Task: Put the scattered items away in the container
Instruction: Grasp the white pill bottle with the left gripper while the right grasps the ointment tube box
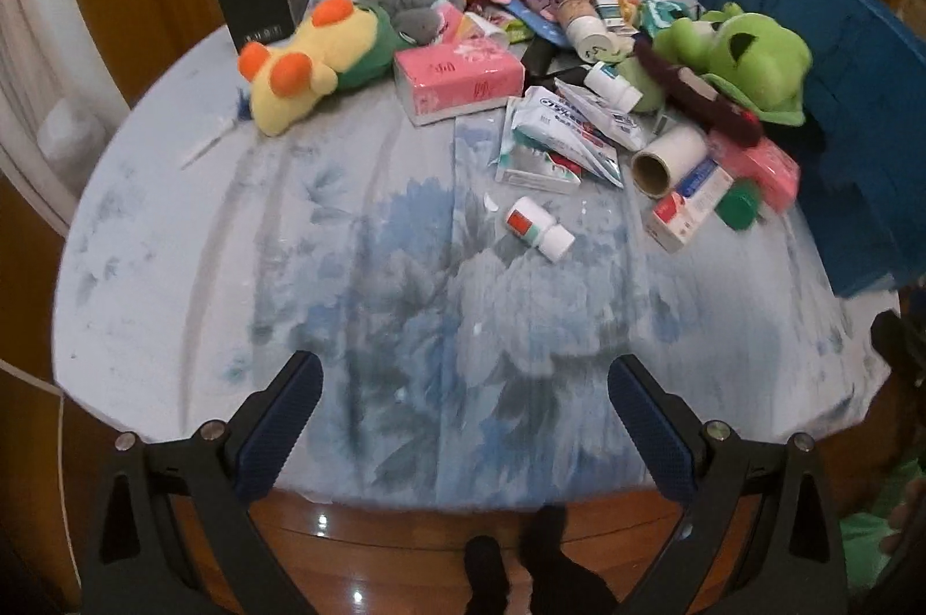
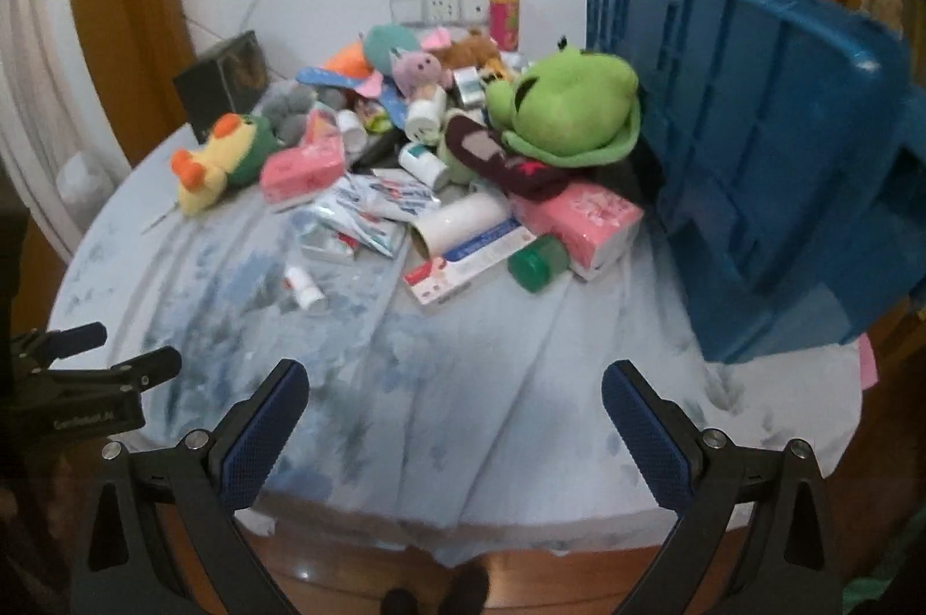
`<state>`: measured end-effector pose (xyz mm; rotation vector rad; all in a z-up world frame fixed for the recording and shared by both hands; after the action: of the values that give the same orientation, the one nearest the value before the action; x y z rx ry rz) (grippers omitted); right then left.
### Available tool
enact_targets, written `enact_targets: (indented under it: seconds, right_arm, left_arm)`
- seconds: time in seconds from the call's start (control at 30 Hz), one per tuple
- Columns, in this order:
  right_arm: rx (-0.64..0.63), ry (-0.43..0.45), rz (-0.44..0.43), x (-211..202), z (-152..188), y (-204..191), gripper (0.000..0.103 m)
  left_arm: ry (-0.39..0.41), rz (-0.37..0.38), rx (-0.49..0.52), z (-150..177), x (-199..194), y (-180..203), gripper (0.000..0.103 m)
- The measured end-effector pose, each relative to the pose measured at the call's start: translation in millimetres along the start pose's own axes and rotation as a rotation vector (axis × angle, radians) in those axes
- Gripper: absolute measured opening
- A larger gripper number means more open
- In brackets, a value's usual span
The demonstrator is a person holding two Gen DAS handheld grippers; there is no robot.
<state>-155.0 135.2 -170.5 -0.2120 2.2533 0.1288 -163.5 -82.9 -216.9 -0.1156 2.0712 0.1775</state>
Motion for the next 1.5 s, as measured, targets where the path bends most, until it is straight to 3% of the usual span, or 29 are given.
enact_targets:
  seconds: [0.4,0.47,0.5,0.57,0.67,0.73,0.9,1.03,1.1,1.17,1.23,1.3,1.37,1.5]
  right_arm:
    - [-0.002,-0.134,-0.066,108.1,-42.7,43.9,0.103]
    - [-0.003,-0.152,-0.086,123.5,-46.1,50.6,0.103]
    - [-0.005,-0.159,-0.096,130.0,-47.1,53.1,0.103]
    - [-0.008,-0.172,-0.118,142.1,-47.1,55.3,0.092]
    - [-0.003,-0.198,-0.141,156.2,-45.1,53.0,0.073]
    - [0.005,-0.217,-0.15,163.5,-43.0,49.0,0.068]
    - [0.044,-0.252,-0.163,179.5,-38.8,39.0,0.068]
    - [0.125,-0.247,-0.141,188.2,-41.1,32.4,0.069]
    - [0.162,-0.242,-0.116,193.1,-43.2,28.9,0.074]
    - [0.19,-0.25,-0.097,200.5,-43.7,24.2,0.092]
    - [0.214,-0.247,-0.071,207.8,-42.4,18.8,0.095]
    - [0.213,-0.254,-0.044,211.7,-38.8,14.6,0.088]
    - [0.209,-0.264,-0.025,208.3,-32.3,13.7,0.069]
    - [0.202,-0.283,0.014,201.5,-19.3,11.8,0.058]
  left_arm:
    - [-0.125,-0.04,-0.059,-57.0,103.5,56.7,0.098]
    - [-0.155,-0.05,-0.064,-58.3,120.6,63.1,0.076]
    - [-0.17,-0.056,-0.061,-57.5,127.1,64.8,0.072]
    - [-0.193,-0.069,-0.06,-54.9,137.4,64.5,0.055]
    - [-0.195,-0.075,-0.068,-53.2,137.7,55.9,0.047]
    - [-0.19,-0.094,-0.06,-53.8,135.9,46.9,0.041]
    - [-0.176,-0.136,-0.019,-58.4,133.3,24.1,0.041]
    - [-0.164,-0.096,0.027,-65.6,136.8,19.8,0.041]
    - [-0.161,-0.072,0.048,-67.4,137.4,19.6,0.041]
    - [-0.158,-0.048,0.069,-69.2,138.0,19.3,0.041]
    - [-0.155,-0.023,0.09,-70.9,138.5,19.0,0.041]
    - [-0.153,0.006,0.119,-72.1,139.3,18.2,0.041]
    - [-0.154,0.022,0.15,-72.1,139.3,17.3,0.037]
    - [-0.161,0.047,0.181,-69.9,137.9,13.5,0.037]
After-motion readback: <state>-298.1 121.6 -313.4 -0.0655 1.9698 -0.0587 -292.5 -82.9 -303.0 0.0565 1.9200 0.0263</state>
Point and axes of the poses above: each gripper's, at about its wrist camera, not at the fingertips, and x roughly the way its jaws point, y to its right, z to its underside, the point moved 3 cm from there along x, roughly the way its jaws point, and after that the axes turned 5 degrees about -x, right-handed, at the moved point
